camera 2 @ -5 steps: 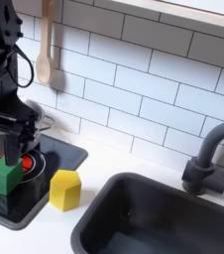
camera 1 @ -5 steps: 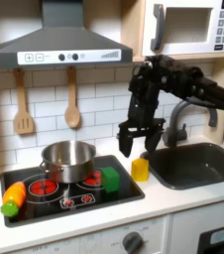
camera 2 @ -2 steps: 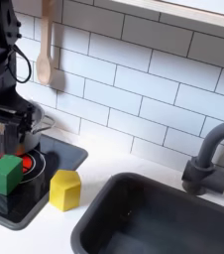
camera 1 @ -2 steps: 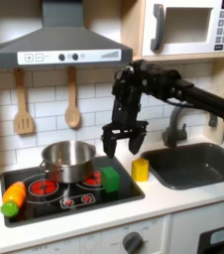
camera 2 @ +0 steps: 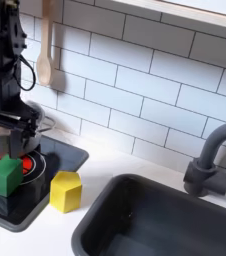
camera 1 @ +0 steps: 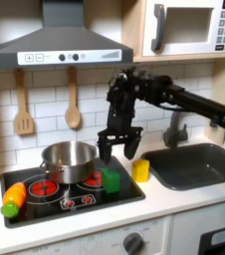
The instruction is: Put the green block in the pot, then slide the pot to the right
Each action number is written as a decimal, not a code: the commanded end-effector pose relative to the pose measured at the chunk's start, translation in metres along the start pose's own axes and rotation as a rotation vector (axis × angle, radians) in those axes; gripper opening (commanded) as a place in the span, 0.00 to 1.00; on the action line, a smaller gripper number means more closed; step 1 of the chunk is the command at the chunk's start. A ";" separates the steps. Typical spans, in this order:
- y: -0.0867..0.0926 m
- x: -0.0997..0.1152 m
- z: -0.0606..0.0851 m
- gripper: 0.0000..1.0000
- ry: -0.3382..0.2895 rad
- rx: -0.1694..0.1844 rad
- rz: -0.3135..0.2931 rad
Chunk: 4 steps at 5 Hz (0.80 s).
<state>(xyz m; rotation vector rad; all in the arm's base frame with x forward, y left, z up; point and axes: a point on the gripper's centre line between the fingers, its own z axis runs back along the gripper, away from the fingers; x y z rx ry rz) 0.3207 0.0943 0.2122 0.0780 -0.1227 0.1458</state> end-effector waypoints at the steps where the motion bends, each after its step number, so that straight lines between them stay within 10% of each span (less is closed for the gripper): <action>1: -0.010 0.008 -0.014 1.00 0.021 -0.005 -0.001; 4: -0.013 0.012 -0.032 1.00 0.074 0.000 0.026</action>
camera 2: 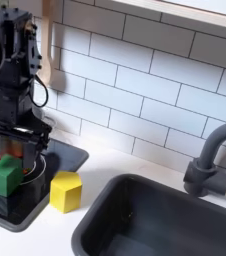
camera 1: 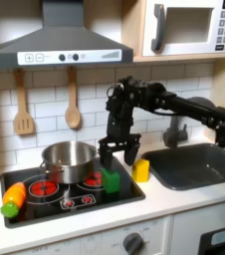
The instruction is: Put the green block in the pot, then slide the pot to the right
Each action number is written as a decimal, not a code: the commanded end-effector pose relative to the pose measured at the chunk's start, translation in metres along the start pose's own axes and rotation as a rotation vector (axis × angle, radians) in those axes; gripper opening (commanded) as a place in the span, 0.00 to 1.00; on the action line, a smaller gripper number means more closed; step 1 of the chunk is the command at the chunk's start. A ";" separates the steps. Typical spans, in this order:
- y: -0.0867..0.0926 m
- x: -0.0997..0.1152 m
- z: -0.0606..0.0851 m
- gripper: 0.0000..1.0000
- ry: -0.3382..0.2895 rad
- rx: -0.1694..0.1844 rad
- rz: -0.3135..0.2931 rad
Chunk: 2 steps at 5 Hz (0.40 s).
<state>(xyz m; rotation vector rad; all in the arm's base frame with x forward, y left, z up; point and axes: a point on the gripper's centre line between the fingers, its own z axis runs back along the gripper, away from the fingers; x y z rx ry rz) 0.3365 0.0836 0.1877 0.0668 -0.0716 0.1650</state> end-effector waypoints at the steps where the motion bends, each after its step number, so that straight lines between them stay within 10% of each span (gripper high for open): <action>1: 0.003 0.005 -0.012 1.00 0.034 0.016 0.009; 2: 0.007 0.009 -0.015 1.00 0.041 0.019 0.015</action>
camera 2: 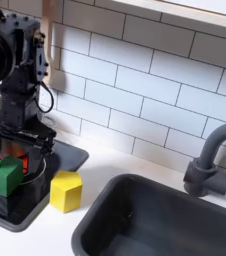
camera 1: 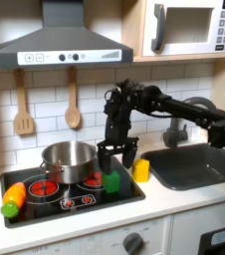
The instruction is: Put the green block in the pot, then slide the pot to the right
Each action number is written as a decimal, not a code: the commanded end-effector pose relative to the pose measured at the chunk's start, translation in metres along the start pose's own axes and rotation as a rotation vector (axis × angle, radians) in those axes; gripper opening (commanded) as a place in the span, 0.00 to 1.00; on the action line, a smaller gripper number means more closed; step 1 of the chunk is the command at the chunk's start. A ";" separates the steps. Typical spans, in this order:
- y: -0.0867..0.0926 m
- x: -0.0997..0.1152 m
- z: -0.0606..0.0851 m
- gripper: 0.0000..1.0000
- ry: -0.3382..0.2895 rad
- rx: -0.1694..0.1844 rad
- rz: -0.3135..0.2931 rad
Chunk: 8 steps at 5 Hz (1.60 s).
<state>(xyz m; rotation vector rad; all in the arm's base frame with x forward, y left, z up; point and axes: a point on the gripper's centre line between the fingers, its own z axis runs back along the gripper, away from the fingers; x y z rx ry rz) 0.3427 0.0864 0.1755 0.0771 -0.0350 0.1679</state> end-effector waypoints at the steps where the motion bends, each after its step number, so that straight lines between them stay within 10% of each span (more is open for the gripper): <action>1: 0.007 0.004 -0.007 1.00 0.021 0.009 0.005; 8: 0.003 -0.001 -0.040 1.00 0.098 -0.016 -0.026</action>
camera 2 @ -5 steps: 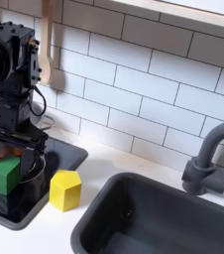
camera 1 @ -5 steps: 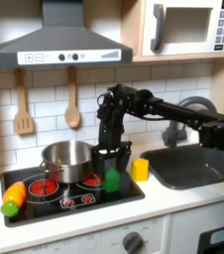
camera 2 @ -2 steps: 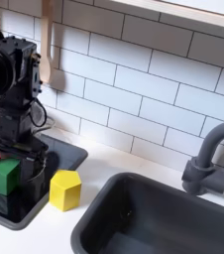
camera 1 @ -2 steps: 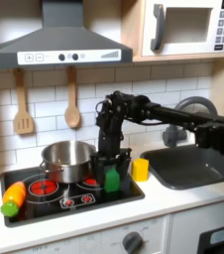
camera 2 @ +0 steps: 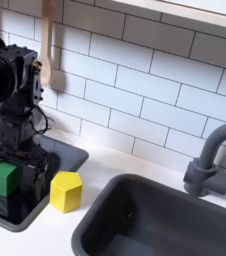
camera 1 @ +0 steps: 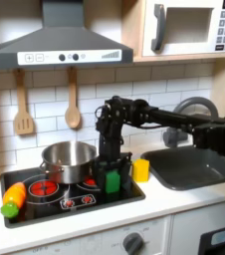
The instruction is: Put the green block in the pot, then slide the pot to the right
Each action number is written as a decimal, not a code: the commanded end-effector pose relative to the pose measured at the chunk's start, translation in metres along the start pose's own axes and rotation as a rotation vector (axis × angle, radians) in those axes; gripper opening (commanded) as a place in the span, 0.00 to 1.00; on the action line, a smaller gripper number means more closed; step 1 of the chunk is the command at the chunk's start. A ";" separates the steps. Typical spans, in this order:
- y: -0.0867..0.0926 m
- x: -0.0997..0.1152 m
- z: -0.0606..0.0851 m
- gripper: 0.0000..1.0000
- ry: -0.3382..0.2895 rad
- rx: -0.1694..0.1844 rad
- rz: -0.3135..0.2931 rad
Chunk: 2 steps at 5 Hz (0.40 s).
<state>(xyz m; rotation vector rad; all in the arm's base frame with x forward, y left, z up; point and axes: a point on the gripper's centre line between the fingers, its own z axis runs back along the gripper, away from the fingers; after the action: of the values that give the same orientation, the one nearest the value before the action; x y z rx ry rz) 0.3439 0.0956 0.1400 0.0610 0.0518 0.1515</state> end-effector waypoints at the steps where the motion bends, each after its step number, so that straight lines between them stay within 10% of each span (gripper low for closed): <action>1: -0.003 -0.004 -0.005 0.00 0.013 -0.014 -0.007; 2: -0.002 -0.004 -0.001 0.00 -0.010 -0.022 -0.016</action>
<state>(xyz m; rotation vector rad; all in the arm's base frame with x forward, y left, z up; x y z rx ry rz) 0.3420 0.0917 0.1345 0.0390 0.0503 0.1319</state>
